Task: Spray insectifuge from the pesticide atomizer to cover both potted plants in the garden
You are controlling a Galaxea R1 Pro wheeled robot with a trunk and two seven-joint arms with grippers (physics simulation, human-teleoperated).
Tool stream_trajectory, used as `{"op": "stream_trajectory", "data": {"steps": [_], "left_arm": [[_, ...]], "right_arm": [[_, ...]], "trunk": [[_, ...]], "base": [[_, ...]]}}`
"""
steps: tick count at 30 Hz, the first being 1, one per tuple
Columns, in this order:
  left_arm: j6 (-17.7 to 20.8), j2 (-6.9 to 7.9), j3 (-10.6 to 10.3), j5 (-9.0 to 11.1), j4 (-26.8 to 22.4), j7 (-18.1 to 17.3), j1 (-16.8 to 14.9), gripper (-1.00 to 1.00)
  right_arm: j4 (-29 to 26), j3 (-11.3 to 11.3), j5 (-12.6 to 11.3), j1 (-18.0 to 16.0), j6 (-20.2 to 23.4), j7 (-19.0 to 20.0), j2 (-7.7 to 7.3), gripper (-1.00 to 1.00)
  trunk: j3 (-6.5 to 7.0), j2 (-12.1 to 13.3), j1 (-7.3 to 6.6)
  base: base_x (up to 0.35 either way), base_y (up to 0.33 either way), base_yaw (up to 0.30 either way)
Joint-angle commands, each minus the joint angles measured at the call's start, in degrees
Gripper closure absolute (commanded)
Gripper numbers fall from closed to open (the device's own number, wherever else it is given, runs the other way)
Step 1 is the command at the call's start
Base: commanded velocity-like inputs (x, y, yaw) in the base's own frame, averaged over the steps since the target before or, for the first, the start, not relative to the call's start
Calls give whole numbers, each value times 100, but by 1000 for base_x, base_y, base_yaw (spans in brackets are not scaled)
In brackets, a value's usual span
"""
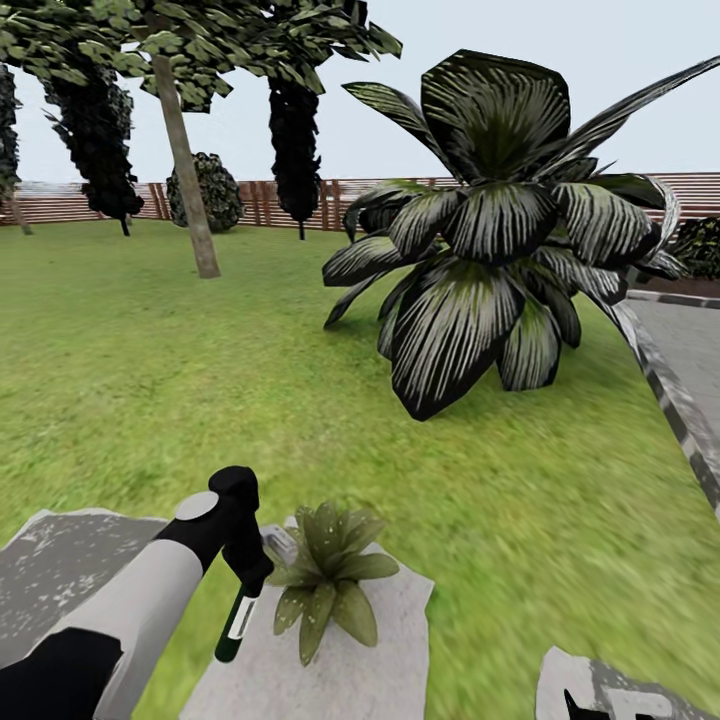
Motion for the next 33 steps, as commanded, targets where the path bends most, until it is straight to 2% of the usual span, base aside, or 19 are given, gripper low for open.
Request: {"op": "stream_trajectory", "data": {"steps": [1,12,19,28,33], "left_arm": [[60,-4,-6,-57,-3,-57,-10,100],[60,-43,-23,-64,31,-57,-9,100],[60,-53,-24,-64,32,-57,12,100],[-8,-17,-40,-72,63,-57,58,100],[10,-15,-32,-64,67,-57,55,100]], "right_arm": [[-3,-49,14,-6,-21,48,0,-100],[0,-49,14,-6,-22,48,0,-100],[6,-49,14,-4,-23,48,0,-100],[-1,-49,14,-4,-22,48,0,-100],[-3,-49,14,-5,-21,48,0,-100]], "trunk": [[-6,-2,1],[-6,-2,1],[-6,-2,1],[-6,-2,1],[-6,-2,1]], "base": [[80,-23,123],[79,-45,32],[200,-138,242],[12,-16,68],[-114,-235,13]]}}
